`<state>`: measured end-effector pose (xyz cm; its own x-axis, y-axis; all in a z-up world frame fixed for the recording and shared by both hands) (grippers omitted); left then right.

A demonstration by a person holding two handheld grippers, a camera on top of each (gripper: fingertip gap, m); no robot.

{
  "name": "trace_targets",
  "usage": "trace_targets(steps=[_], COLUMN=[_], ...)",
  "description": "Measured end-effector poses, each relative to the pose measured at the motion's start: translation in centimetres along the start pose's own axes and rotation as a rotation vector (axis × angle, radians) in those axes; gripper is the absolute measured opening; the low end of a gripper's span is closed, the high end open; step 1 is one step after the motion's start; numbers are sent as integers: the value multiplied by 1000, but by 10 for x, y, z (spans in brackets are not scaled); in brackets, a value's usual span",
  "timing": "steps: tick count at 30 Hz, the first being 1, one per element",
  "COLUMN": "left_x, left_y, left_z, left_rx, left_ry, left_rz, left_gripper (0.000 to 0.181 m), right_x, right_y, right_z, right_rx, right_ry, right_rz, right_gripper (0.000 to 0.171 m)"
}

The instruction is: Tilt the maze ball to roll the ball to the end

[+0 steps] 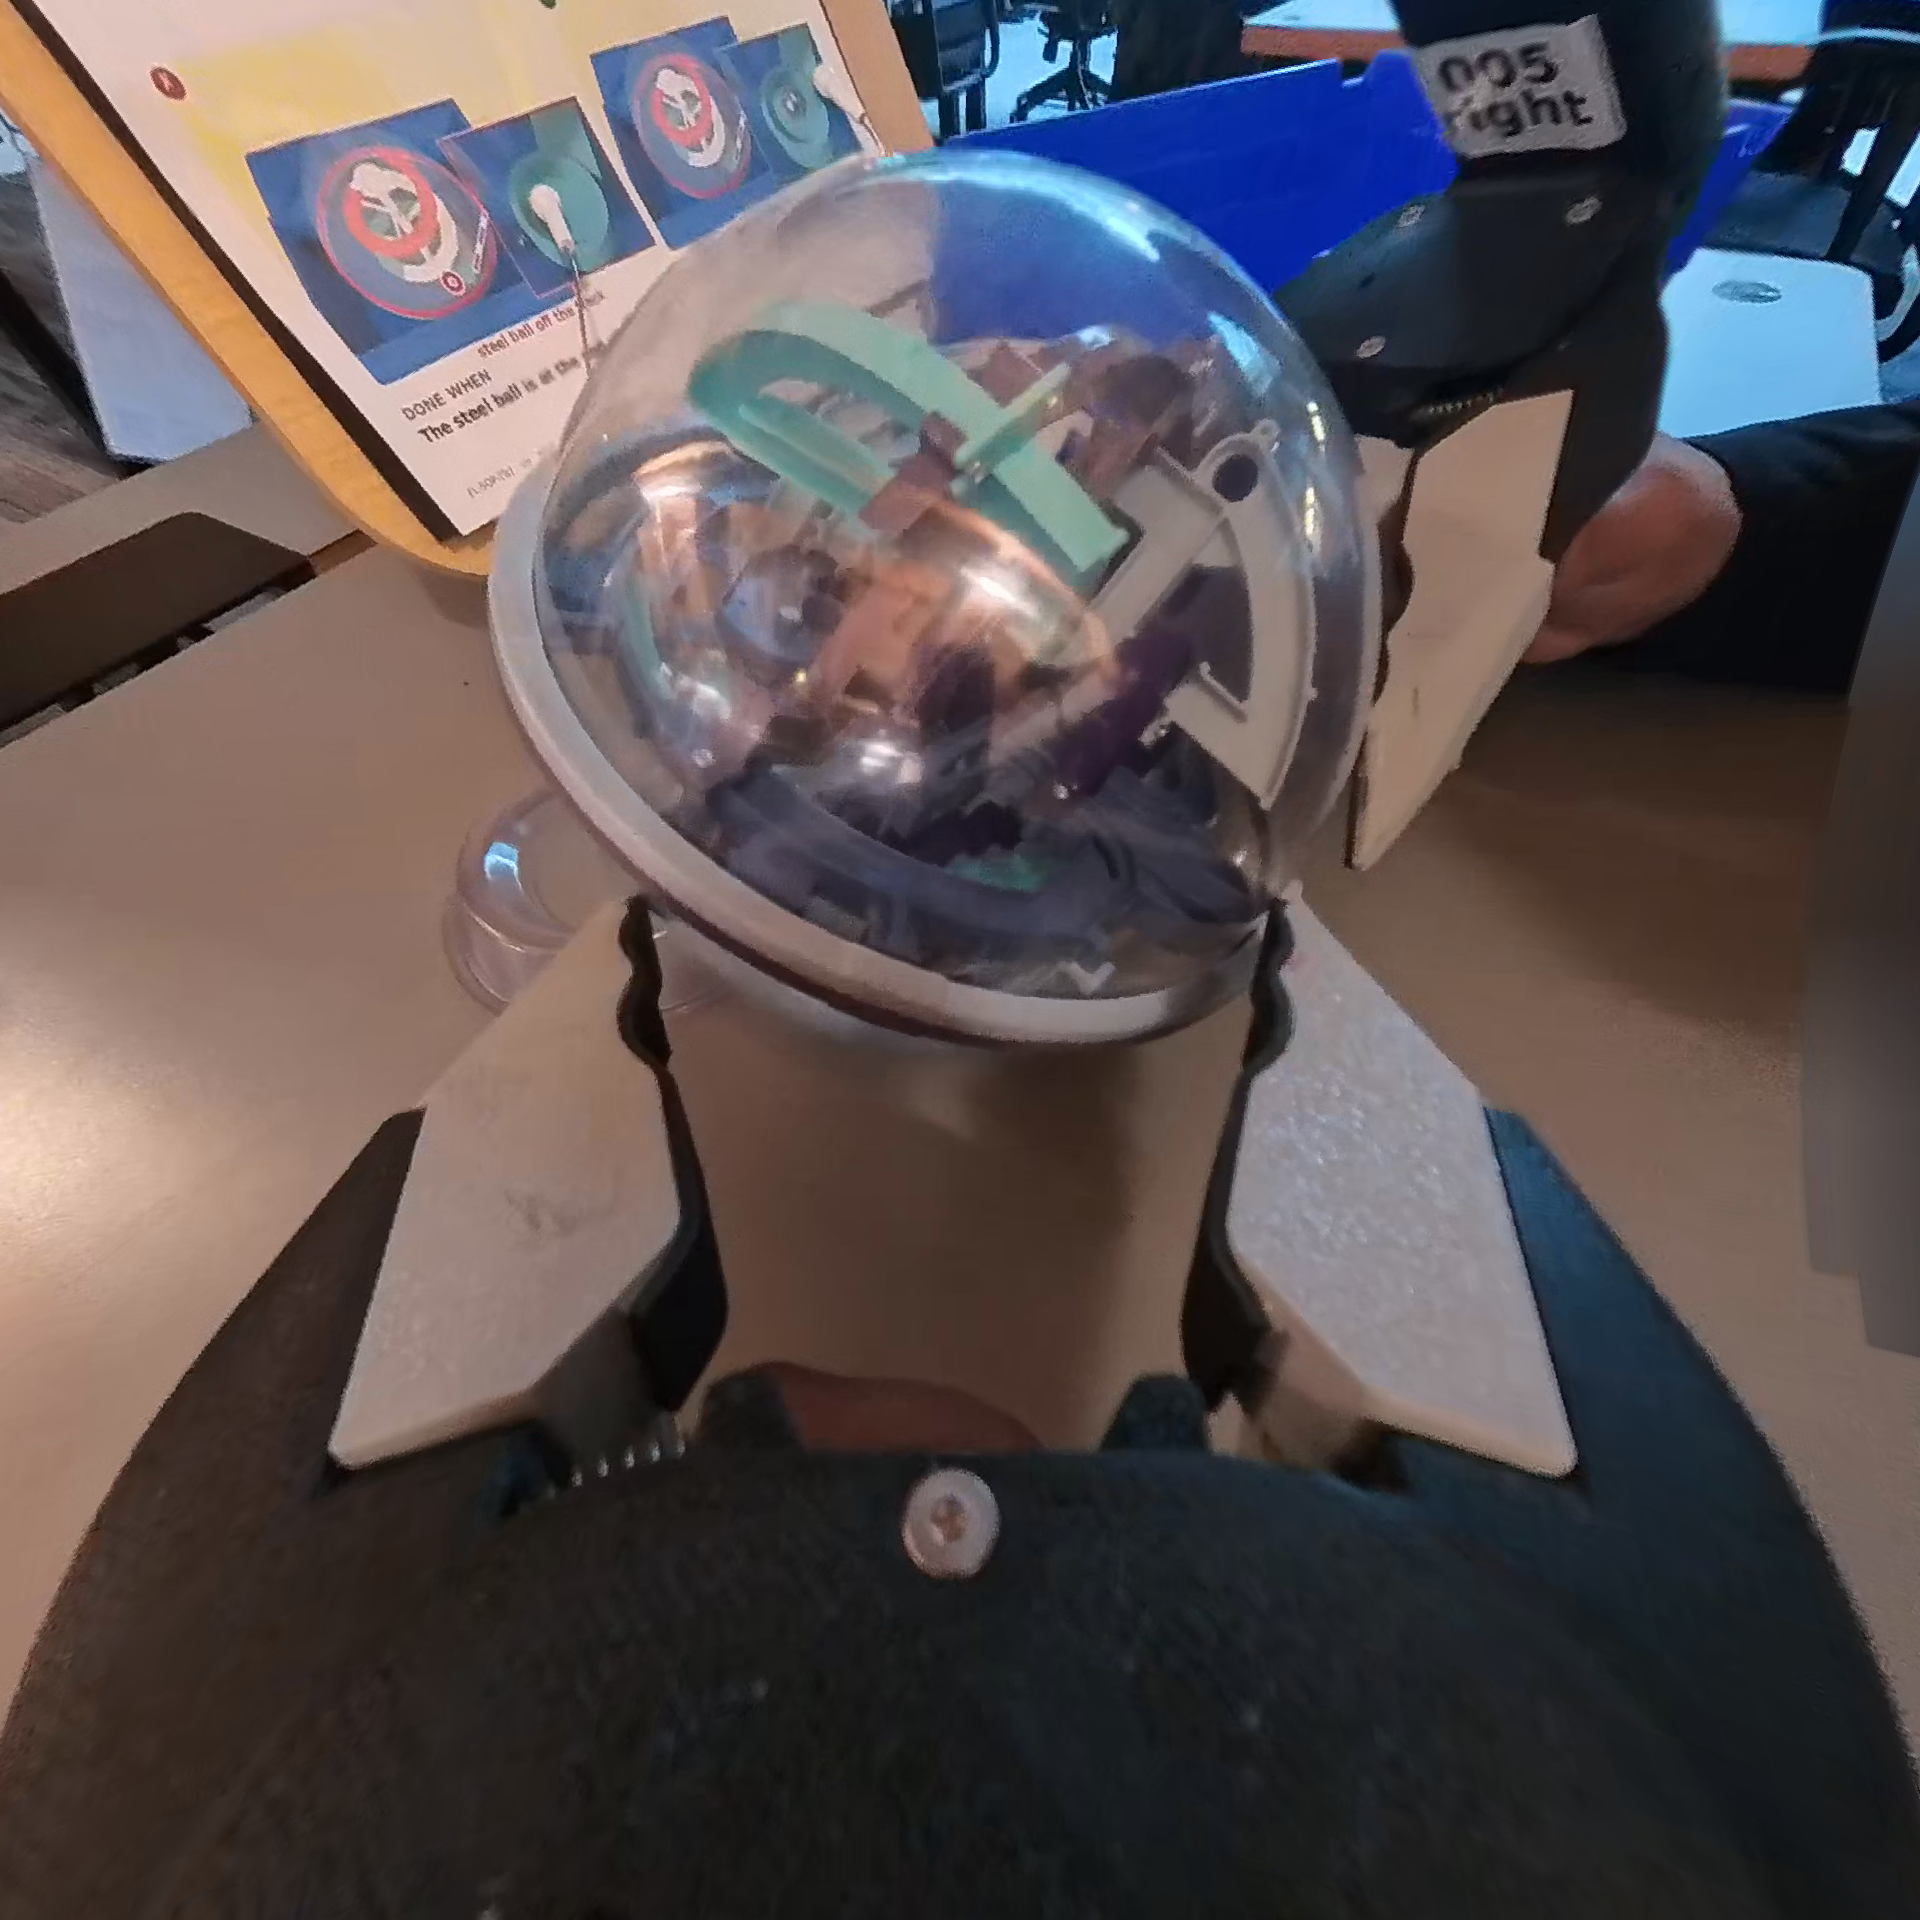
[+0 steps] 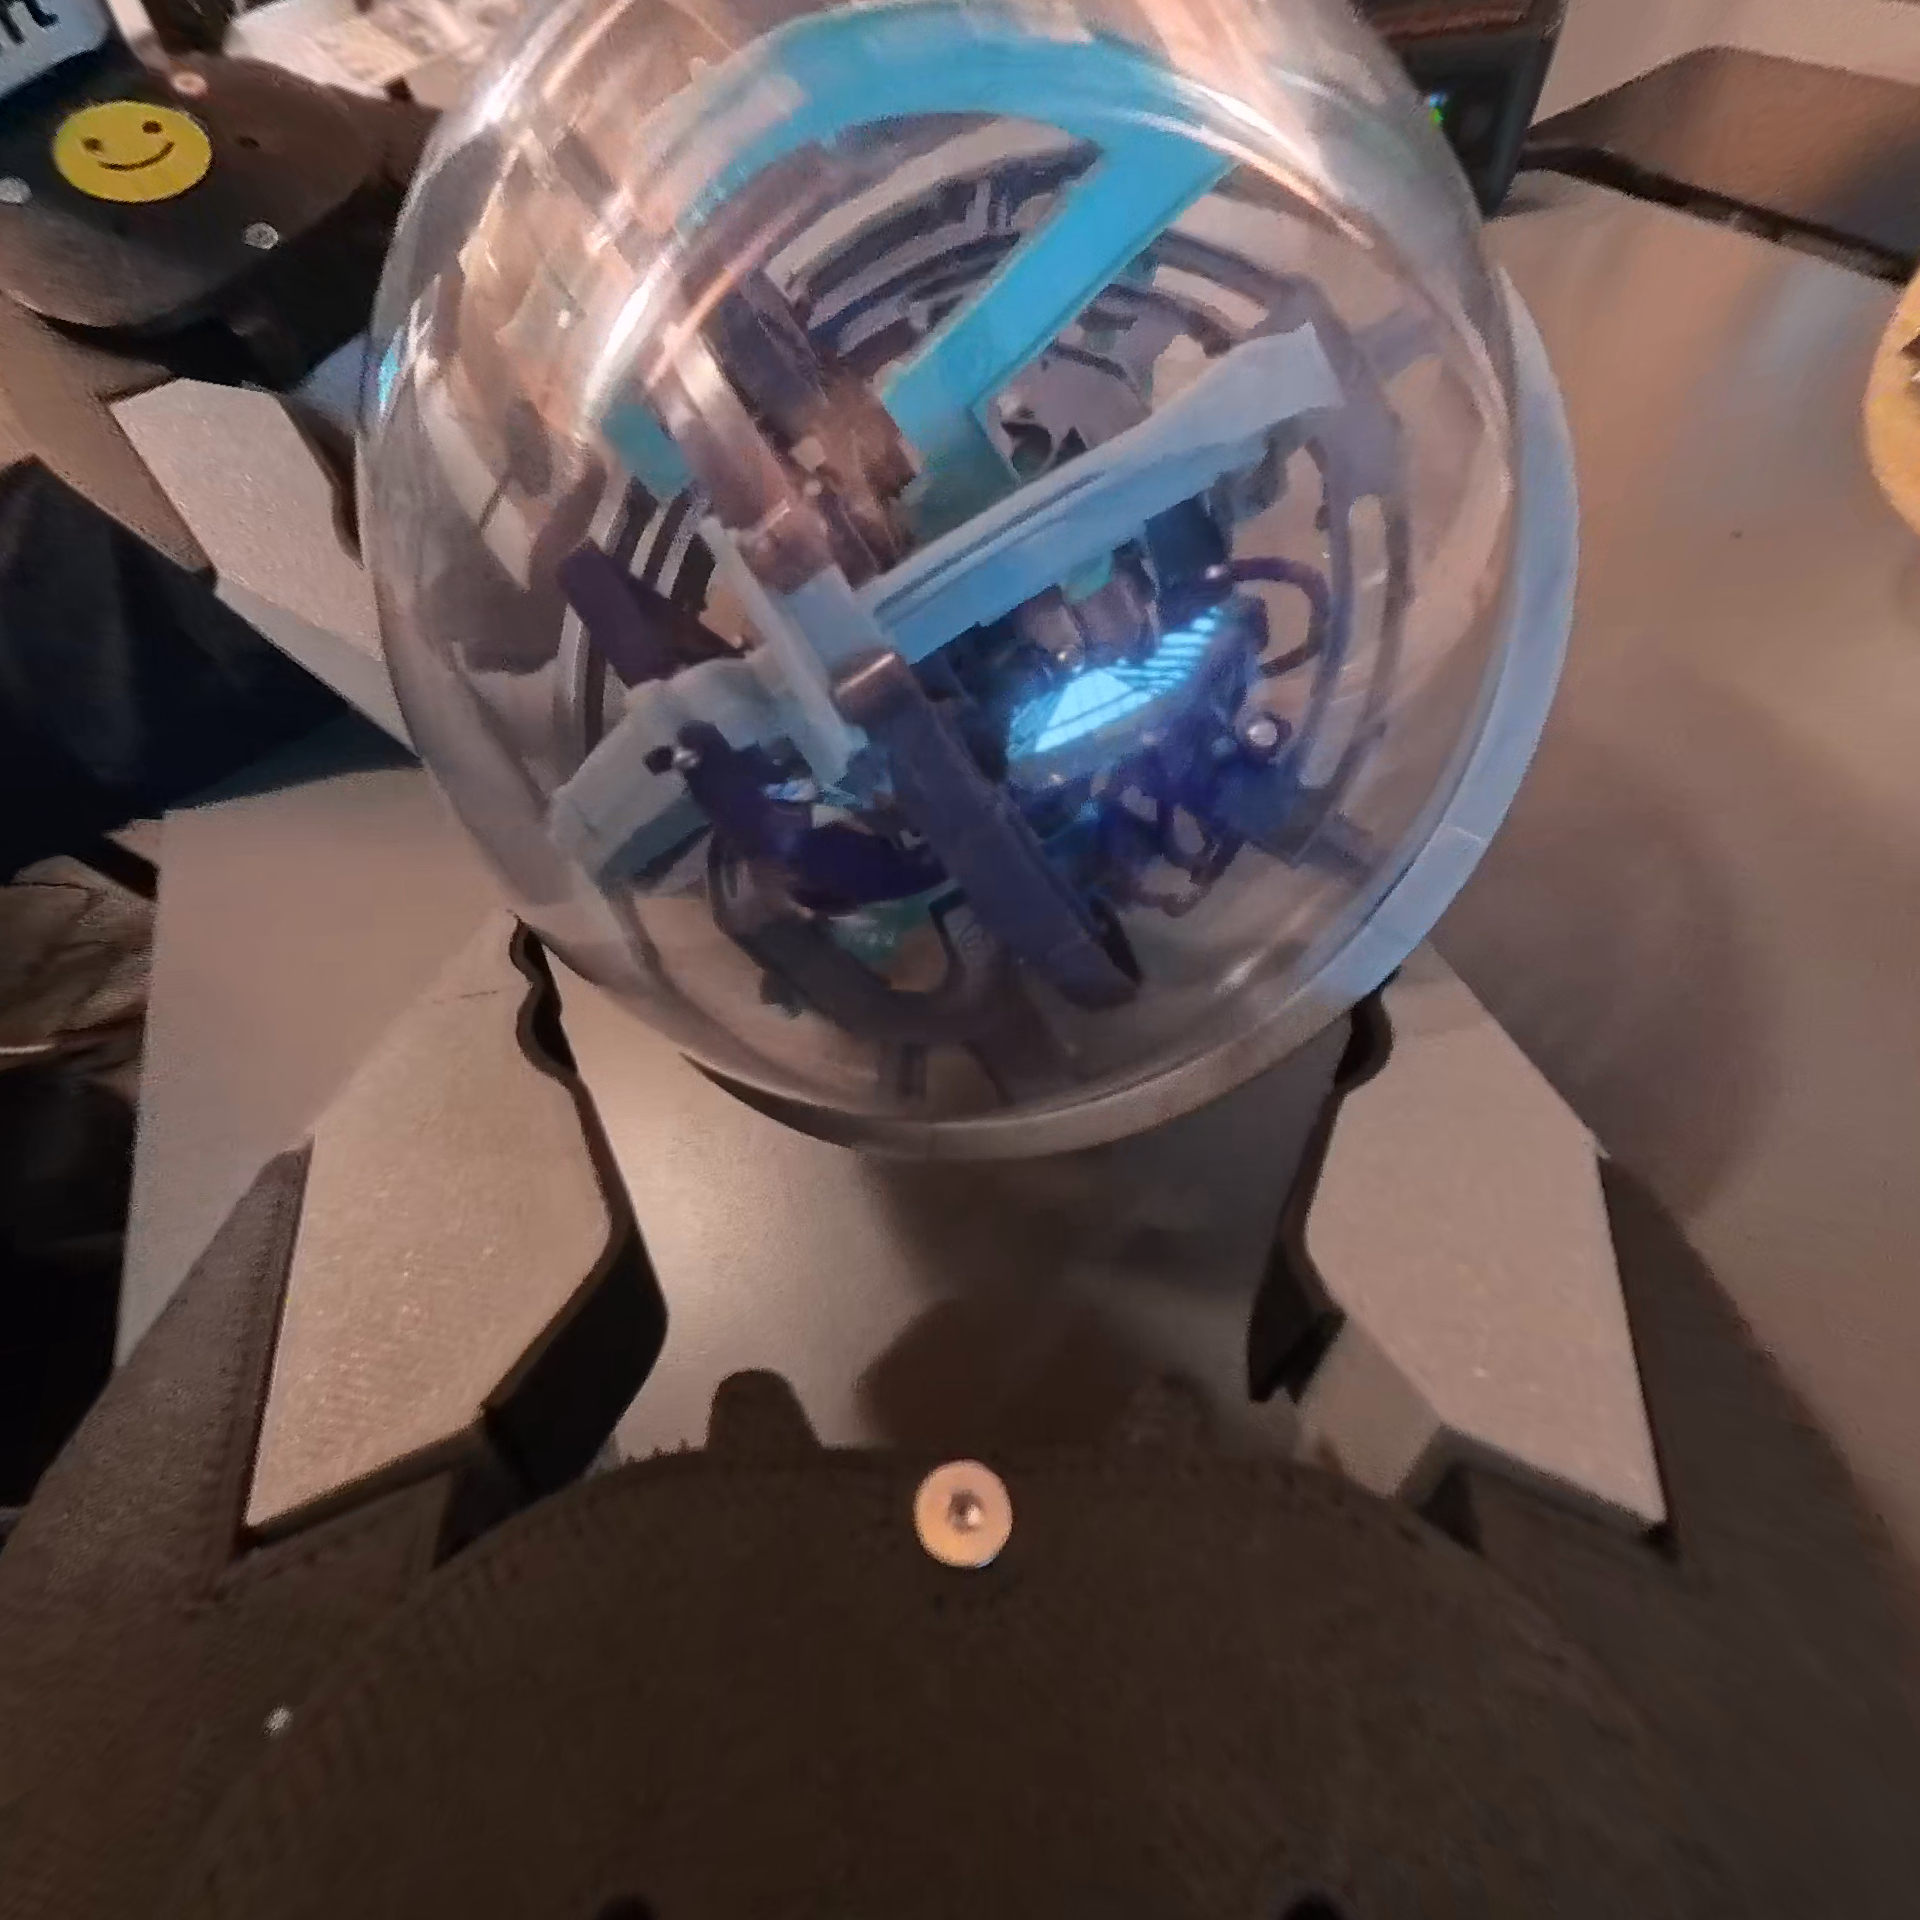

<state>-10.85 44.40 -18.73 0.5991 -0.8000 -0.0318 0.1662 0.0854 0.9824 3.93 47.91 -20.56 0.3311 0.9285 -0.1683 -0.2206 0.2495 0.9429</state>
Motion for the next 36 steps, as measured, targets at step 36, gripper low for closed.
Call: trace_targets(steps=[36], left_x=[24], left_y=[-10], left_z=[-3], left_rx=[-104], left_ry=[-55], left_rz=[-18], left_gripper=[88], right_x=[11], right_y=[16], right_z=[28], right_rx=[117], right_ry=[202], right_rz=[-9], right_gripper=[143])
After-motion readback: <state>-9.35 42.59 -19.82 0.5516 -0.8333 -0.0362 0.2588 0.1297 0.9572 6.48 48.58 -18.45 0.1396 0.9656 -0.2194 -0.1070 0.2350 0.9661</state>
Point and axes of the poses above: each gripper's, where its closed fingertips meet, z back along the fingers, y out of its top, x = y × z across the jaws, the point moved 6 cm from there along z, back along the fingers, and after that the axes turned 11 degrees about x, right-handed, at the moved point
